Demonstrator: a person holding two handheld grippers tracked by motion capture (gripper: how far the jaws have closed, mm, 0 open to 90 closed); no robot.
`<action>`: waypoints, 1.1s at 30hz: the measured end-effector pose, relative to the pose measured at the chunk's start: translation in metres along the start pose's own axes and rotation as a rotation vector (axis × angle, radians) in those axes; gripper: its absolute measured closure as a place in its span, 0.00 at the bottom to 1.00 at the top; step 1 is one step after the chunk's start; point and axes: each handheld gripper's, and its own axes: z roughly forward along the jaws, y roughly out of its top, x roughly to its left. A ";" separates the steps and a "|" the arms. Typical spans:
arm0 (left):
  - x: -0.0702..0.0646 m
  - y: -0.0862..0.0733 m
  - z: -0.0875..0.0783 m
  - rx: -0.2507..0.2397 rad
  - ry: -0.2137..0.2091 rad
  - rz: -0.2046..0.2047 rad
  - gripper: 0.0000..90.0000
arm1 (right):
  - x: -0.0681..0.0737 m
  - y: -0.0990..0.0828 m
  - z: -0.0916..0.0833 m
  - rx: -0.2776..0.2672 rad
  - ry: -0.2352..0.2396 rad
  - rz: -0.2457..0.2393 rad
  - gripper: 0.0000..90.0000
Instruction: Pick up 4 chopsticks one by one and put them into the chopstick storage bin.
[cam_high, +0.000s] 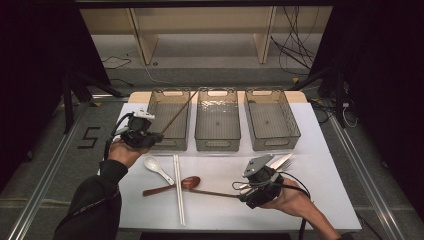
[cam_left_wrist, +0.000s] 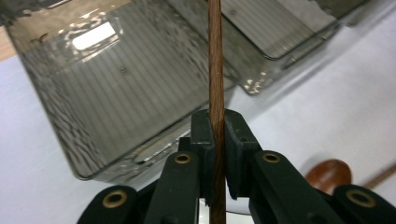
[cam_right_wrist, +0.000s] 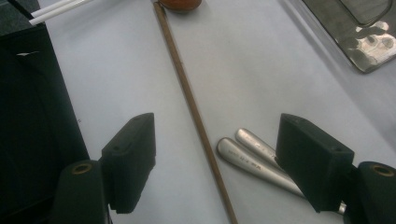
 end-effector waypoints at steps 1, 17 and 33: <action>0.003 0.001 0.001 0.003 0.010 -0.003 0.92 | 0.000 0.000 0.000 0.004 0.000 -0.002 0.33; 0.028 0.017 0.024 0.046 0.065 -0.064 0.92 | 0.001 0.001 0.003 0.007 0.012 -0.007 0.33; 0.048 0.025 0.036 0.069 0.088 -0.099 0.92 | 0.002 0.001 0.003 0.006 0.013 -0.004 0.33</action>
